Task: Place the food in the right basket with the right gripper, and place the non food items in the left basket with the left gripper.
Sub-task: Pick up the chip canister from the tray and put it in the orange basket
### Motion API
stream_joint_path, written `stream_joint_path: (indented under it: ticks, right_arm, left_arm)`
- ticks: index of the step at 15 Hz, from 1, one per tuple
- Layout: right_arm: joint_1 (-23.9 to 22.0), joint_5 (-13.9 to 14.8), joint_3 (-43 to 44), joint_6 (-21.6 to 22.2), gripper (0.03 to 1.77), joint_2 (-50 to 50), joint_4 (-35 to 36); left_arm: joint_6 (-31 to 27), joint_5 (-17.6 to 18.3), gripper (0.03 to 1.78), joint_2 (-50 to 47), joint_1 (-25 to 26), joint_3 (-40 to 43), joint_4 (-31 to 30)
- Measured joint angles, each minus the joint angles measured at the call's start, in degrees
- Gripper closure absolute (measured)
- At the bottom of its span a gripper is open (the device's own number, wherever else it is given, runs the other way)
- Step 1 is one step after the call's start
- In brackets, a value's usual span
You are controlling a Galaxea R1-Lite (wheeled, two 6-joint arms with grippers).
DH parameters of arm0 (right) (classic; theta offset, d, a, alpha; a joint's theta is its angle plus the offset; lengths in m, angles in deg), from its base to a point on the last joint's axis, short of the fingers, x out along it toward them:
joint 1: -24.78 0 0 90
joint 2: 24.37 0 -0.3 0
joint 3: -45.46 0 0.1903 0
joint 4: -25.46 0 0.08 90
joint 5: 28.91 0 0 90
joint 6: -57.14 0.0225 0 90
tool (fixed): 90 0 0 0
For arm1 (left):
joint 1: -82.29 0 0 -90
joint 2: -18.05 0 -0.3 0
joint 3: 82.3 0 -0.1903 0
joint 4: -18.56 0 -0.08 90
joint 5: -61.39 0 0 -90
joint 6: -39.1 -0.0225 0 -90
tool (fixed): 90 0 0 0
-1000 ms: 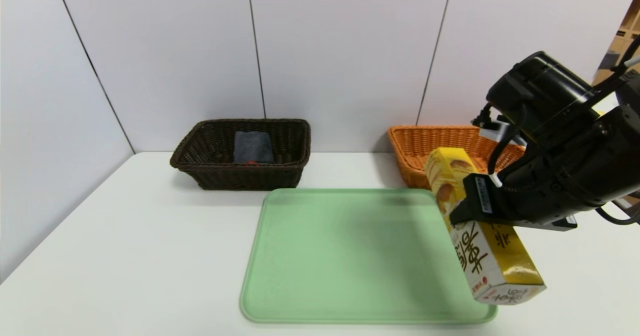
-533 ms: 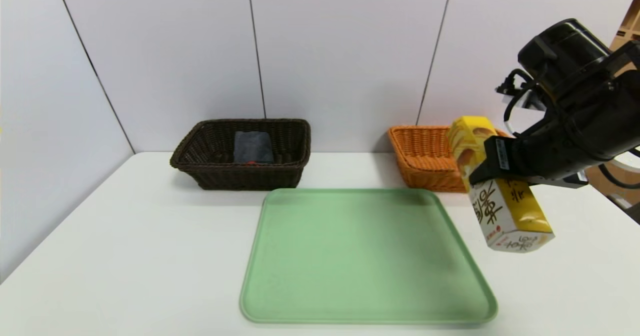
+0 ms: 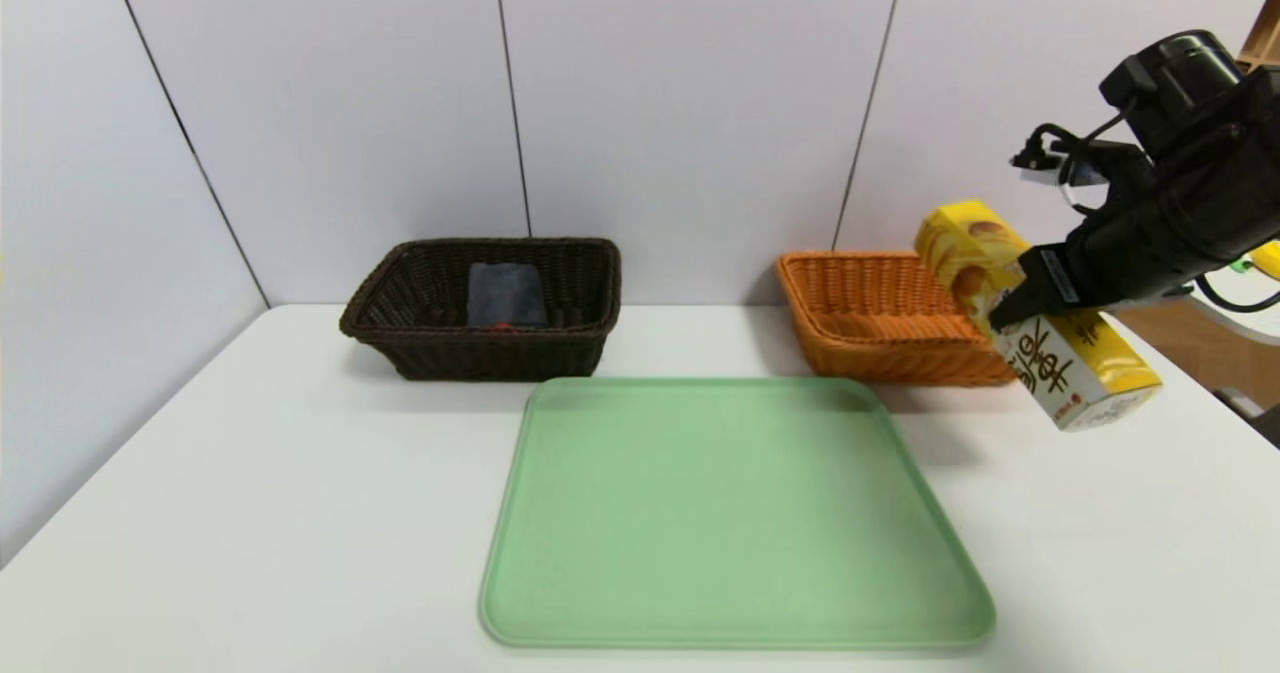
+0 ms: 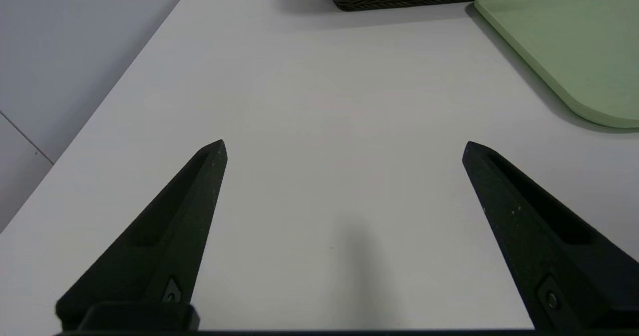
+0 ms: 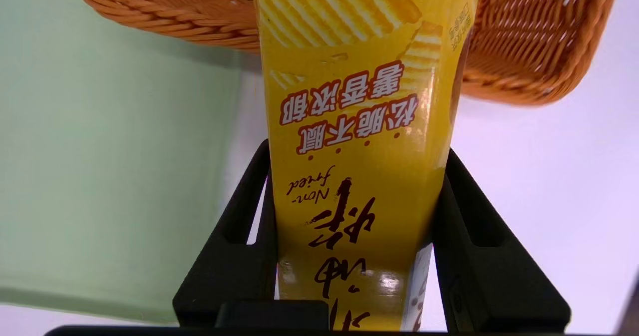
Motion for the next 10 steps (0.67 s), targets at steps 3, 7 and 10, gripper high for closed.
stream_joint_path:
  ticks: [3,7,10]
  right_arm:
    - [-1.79,-0.28,2.99,-13.01,0.95,-2.49,-0.09]
    - [-2.29,-0.48,6.75,-31.78,0.95,-4.74,-0.09]
    - [-2.43,-0.56,8.77,-43.72,0.95,-6.23,-0.05]
  left_arm:
    - [0.00,0.00,0.12,0.00,0.00,0.00,0.00]
    - [0.01,0.00,0.12,0.00,0.00,0.00,0.02]
    - [0.09,0.00,0.12,0.00,0.00,0.00,0.00]
